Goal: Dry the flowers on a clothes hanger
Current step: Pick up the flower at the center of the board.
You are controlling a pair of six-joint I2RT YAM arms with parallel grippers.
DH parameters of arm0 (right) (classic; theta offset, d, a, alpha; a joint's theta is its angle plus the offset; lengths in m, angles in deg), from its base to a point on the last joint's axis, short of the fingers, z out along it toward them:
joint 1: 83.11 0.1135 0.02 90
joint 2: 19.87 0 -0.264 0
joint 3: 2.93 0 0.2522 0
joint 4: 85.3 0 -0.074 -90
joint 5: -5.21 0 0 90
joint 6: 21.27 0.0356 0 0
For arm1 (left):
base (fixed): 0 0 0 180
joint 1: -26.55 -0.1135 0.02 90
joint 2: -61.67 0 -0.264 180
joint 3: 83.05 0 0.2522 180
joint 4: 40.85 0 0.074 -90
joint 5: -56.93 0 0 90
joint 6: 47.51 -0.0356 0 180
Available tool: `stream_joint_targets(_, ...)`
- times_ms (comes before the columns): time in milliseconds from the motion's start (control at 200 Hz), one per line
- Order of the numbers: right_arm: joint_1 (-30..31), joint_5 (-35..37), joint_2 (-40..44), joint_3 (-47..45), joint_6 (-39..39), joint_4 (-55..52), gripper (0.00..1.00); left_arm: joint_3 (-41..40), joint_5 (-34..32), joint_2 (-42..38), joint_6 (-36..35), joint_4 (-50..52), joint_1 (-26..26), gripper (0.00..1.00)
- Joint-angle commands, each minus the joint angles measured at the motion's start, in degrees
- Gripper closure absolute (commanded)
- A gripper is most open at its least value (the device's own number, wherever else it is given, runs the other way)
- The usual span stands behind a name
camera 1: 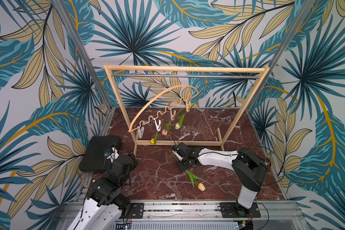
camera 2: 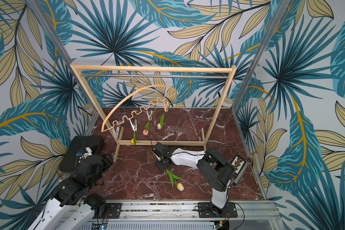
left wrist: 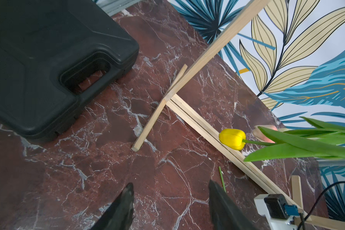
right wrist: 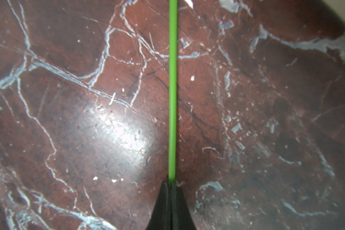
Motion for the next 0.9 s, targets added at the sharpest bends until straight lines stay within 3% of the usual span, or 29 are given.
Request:
stream_joint_targets(0,-0.1,0.8,3.8,-2.3,-0.4,-1.2,0.99,4.8,-5.0,-0.6,0.1,3.2,0.2,0.38)
stream_joint_targets(250,-0.2,5.0,15.1,-7.1,3.0,-2.2,1.00,12.1,-14.8,-0.2,-0.9,8.2,0.2,0.38)
stream_joint_targets(521,-0.2,7.7,31.4,-9.7,7.3,-5.4,1.00,23.9,-28.9,4.0,1.3,21.5,0.2,0.39)
stream_joint_targets(641,-0.5,8.6,38.8,-6.9,7.9,-7.2,1.00,31.8,-31.8,8.8,-5.4,20.4,0.2,0.39)
stream_joint_targets(776,-1.6,7.5,42.7,-0.7,7.9,-8.2,1.00,41.3,-26.6,14.3,-20.2,9.5,0.2,0.41)
stream_joint_targets(891,-2.0,5.6,43.4,5.3,8.0,-8.0,1.00,46.7,-12.2,18.2,-26.7,-0.5,0.2,0.43)
